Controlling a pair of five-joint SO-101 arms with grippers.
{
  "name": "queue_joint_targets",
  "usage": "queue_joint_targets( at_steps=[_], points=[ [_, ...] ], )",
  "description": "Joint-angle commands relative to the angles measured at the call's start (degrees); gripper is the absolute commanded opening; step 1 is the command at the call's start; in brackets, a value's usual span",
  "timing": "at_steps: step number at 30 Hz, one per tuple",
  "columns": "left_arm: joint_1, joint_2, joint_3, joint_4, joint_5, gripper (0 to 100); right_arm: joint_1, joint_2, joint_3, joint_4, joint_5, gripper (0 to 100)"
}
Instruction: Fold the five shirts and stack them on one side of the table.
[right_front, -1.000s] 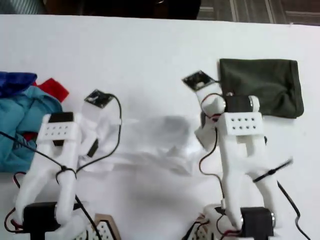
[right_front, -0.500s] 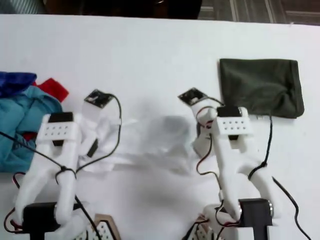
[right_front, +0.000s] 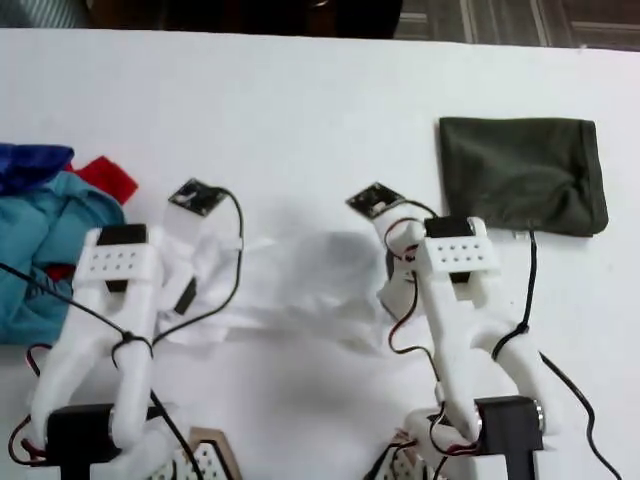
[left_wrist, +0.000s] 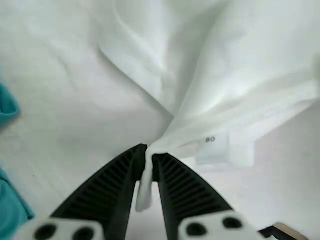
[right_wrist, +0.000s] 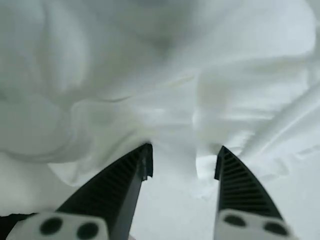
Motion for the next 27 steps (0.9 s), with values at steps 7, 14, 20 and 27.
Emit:
queue_joint_targets(
  at_steps=[7, 14, 20, 27],
  points=[
    [-0.6, -0.9, -0.3, -0.3, -0.4, 3, -0.1, 0.1, -0.3, -0.7, 0.4, 11.1],
    [-0.6, -0.9, -0.4, -0.5, -0.4, 3, 0.0, -0.7, -1.0, -1.1, 0.4, 2.2],
    [-0.5, -0.9, -10.8, 5.5, 0.3, 3, 5.9, -7.4, -6.7, -0.5, 0.4, 1.8],
    [-0.3, -0.9, -23.3, 22.1, -0.3, 3, 9.0, -21.4, -9.7, 12.4, 3.4, 1.8]
  ],
)
